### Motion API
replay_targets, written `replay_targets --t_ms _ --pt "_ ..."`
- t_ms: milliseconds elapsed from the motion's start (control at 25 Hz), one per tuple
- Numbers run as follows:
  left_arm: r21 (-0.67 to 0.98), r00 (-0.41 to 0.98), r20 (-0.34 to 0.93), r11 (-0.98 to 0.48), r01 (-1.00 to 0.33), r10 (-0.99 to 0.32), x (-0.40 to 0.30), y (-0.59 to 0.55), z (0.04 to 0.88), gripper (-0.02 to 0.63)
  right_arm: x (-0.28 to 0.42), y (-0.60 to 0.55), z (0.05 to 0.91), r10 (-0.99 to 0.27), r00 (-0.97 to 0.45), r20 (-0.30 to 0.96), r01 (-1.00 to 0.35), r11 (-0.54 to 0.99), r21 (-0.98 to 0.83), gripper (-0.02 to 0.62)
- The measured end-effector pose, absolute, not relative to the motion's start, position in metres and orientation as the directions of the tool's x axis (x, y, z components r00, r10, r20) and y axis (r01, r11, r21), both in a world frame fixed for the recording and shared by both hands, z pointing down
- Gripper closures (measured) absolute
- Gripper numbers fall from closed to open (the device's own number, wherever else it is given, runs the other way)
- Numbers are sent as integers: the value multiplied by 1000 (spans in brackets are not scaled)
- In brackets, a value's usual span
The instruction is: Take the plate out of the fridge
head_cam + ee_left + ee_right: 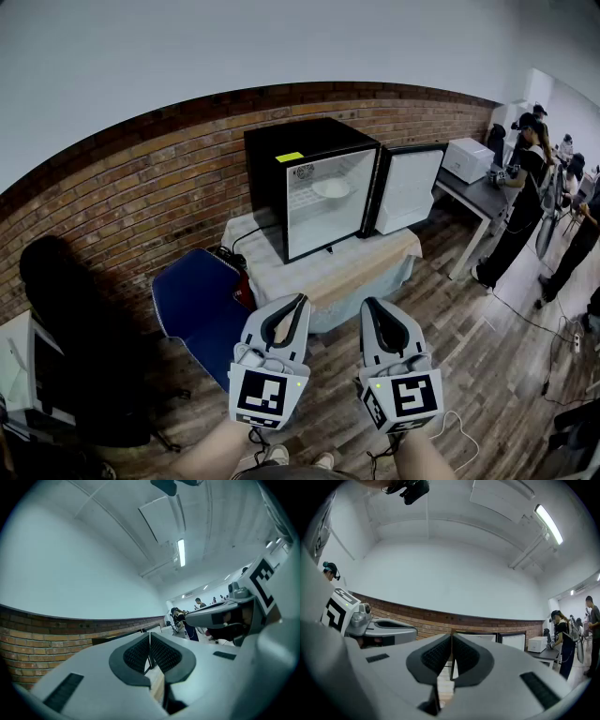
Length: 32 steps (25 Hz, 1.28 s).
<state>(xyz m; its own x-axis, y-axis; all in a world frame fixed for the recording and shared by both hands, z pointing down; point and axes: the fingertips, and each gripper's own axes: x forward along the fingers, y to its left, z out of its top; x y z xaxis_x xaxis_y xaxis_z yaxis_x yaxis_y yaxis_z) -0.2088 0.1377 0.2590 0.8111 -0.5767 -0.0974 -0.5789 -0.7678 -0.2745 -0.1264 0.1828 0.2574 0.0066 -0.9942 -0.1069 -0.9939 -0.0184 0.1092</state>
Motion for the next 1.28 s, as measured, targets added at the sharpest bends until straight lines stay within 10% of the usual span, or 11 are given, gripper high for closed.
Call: replay_targets --t_ms 1280 --pt "-285 783 -78 -739 -610 -617 -152 168 281 586 -53 222 280 -993 -3 -117 -995 -9 98 565"
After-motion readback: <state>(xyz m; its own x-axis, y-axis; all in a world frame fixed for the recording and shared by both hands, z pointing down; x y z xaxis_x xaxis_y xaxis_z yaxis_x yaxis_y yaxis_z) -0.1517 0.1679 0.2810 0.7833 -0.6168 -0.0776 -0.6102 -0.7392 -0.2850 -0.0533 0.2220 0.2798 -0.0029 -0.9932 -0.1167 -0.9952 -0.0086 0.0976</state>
